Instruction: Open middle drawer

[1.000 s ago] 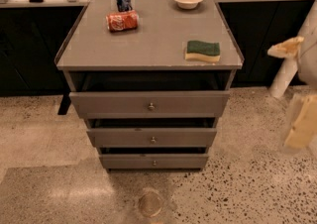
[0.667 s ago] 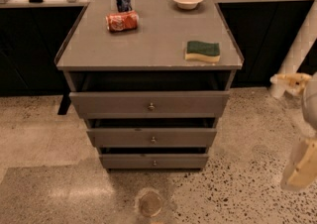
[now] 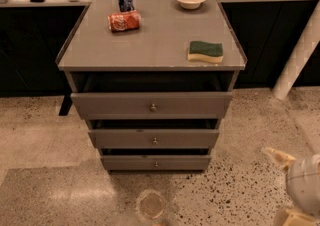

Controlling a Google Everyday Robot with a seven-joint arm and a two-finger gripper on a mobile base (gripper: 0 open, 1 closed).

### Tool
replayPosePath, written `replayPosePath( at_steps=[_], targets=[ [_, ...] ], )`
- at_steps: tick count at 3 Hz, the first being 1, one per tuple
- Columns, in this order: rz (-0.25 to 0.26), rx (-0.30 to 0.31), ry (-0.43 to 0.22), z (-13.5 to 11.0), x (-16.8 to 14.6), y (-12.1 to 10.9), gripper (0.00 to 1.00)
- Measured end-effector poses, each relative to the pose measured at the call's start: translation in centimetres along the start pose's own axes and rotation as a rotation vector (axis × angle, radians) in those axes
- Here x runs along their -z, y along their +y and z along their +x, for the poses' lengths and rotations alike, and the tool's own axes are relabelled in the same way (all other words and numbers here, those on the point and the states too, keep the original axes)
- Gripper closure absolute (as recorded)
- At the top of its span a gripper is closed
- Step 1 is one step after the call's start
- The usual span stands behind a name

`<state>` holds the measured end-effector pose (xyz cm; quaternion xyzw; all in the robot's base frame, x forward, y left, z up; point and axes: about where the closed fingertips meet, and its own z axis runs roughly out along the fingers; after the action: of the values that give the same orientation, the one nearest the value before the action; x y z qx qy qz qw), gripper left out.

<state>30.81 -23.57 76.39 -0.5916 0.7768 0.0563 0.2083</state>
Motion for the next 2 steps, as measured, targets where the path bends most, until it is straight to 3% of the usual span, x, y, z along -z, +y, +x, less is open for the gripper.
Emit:
replayPosePath(
  at_steps=[1,2],
  targets=[
    [-0.092,-0.083,-0.081,3.8,-7.3,2.4,0.0],
    [-0.161,-0.155,-0.146,6.4,-13.5,3.2,0.0]
  ],
)
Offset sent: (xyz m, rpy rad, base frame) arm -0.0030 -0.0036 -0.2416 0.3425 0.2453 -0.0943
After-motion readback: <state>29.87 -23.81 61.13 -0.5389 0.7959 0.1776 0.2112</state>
